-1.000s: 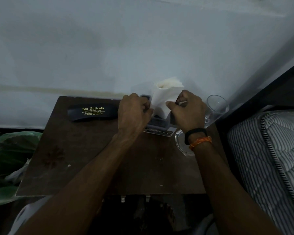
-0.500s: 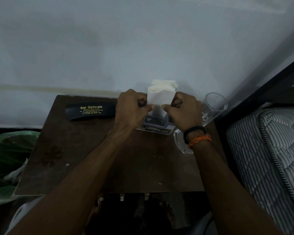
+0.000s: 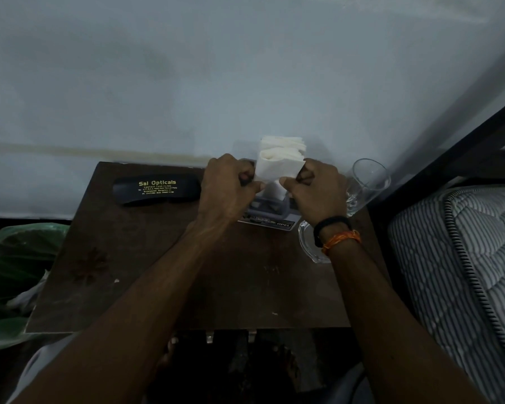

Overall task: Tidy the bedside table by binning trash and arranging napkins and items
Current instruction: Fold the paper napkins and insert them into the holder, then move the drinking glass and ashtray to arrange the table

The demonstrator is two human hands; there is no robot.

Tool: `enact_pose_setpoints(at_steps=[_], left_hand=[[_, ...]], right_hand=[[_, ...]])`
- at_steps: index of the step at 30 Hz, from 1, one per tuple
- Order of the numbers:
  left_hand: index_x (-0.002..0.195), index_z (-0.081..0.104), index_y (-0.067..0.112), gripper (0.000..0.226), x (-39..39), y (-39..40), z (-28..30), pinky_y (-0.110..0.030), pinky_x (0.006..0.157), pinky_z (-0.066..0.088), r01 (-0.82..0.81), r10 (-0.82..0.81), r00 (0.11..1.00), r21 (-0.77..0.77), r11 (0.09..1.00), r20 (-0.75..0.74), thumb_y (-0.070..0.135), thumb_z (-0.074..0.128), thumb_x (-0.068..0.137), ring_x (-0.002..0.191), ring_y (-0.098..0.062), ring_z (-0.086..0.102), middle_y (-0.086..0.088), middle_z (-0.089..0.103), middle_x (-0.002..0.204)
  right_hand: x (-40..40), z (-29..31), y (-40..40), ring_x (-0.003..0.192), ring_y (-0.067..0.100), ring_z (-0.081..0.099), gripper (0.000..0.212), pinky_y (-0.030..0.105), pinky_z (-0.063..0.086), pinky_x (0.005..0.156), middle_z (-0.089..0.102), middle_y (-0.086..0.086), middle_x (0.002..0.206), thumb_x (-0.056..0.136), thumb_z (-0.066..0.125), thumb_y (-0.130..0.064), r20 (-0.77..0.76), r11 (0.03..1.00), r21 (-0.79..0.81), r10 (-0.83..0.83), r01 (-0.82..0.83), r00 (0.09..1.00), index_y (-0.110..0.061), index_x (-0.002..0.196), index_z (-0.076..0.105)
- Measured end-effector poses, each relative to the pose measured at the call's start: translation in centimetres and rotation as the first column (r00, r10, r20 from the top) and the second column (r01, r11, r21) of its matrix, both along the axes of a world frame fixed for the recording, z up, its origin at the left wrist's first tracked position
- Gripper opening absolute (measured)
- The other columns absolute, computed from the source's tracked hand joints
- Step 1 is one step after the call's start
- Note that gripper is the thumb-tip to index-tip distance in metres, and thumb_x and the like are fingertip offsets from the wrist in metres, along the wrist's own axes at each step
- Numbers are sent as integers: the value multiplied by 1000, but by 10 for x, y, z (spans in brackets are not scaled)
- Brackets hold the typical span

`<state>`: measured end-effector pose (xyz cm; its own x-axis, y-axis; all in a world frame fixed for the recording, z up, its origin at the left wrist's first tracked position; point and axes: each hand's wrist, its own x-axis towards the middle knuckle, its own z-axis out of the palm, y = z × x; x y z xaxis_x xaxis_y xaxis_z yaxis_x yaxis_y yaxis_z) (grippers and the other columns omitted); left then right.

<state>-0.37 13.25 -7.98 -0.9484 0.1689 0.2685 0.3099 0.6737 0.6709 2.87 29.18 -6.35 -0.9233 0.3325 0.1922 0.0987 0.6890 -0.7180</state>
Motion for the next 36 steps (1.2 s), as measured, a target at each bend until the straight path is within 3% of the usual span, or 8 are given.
enact_pose_setpoints(at_steps=[6, 10, 15, 20, 24, 27, 32, 36], left_hand=[[104, 76, 12, 44, 1, -5, 2, -8, 65, 39, -12, 9, 999, 106, 994, 37, 36, 85, 70, 72, -4, 55, -2, 70, 90], [105, 67, 16, 41, 3, -13, 5, -30, 74, 52, -24, 11, 997, 152, 988, 82, 33, 83, 72, 90, -17, 59, 0, 62, 99], [107, 60, 16, 33, 6, -25, 6, -14, 63, 43, -97, 49, 977, 228, 969, 209, 18, 76, 78, 85, -11, 59, -2, 63, 99], [100, 61, 16, 26, 15, -35, 2, -13, 60, 40, -85, 23, 951, 190, 978, 308, 19, 75, 78, 77, -4, 56, 5, 63, 90], [94, 59, 13, 17, 22, -41, 3, -14, 56, 35, -103, 62, 949, 115, 988, 310, 15, 71, 81, 70, 0, 52, 7, 59, 81], [86, 61, 12, 6, 32, -39, 3, -20, 59, 45, -27, 13, 942, 40, 999, 335, 15, 66, 86, 72, -3, 57, 2, 63, 81], [81, 52, 21, 16, 57, -28, -3, -34, 71, 55, 46, -5, 928, -103, 994, 372, 25, 67, 85, 76, -15, 60, 1, 61, 82], [97, 56, 20, 29, 73, -31, -22, -45, 87, 54, 60, 75, 920, -328, 943, 385, 43, 65, 83, 96, -23, 59, -5, 61, 105]], right_hand=[[1, 2, -1, 74, 18, 68, 23, 41, 59, 70, 72, 3, 77, 70, 79, -17, 17, 1000, -14, -6, 6, 1000, -11, 91, 71], [4, 4, 0, 77, 20, 69, 22, 43, 58, 75, 73, 4, 79, 71, 75, -9, 19, 999, -37, -7, 8, 1000, -13, 92, 69], [15, 8, 6, 77, 13, 66, 14, 31, 56, 75, 71, -4, 78, 73, 66, -10, 19, 989, -11, -149, 150, 989, -17, 84, 69], [30, 6, 13, 91, 22, 66, 20, 32, 53, 85, 73, 4, 93, 81, 71, -28, 146, 982, 117, -166, 150, 975, -12, 93, 72], [40, 8, 14, 94, 22, 67, 18, 39, 54, 90, 74, 4, 96, 83, 70, -29, 135, 980, 57, -198, 191, 971, -14, 92, 72], [45, 12, 28, 92, 19, 68, 10, 36, 54, 88, 74, 0, 93, 81, 70, -26, 104, 966, 47, -258, 254, 961, -17, 86, 71], [54, 9, 44, 85, 14, 63, 7, 24, 46, 78, 70, -4, 88, 81, 62, -13, 182, 985, 41, -170, 166, 968, -17, 81, 67], [57, 6, 57, 76, 25, 62, 23, 29, 49, 72, 65, 2, 72, 82, 56, -15, 176, 950, 109, -307, 292, 935, -16, 59, 56]])
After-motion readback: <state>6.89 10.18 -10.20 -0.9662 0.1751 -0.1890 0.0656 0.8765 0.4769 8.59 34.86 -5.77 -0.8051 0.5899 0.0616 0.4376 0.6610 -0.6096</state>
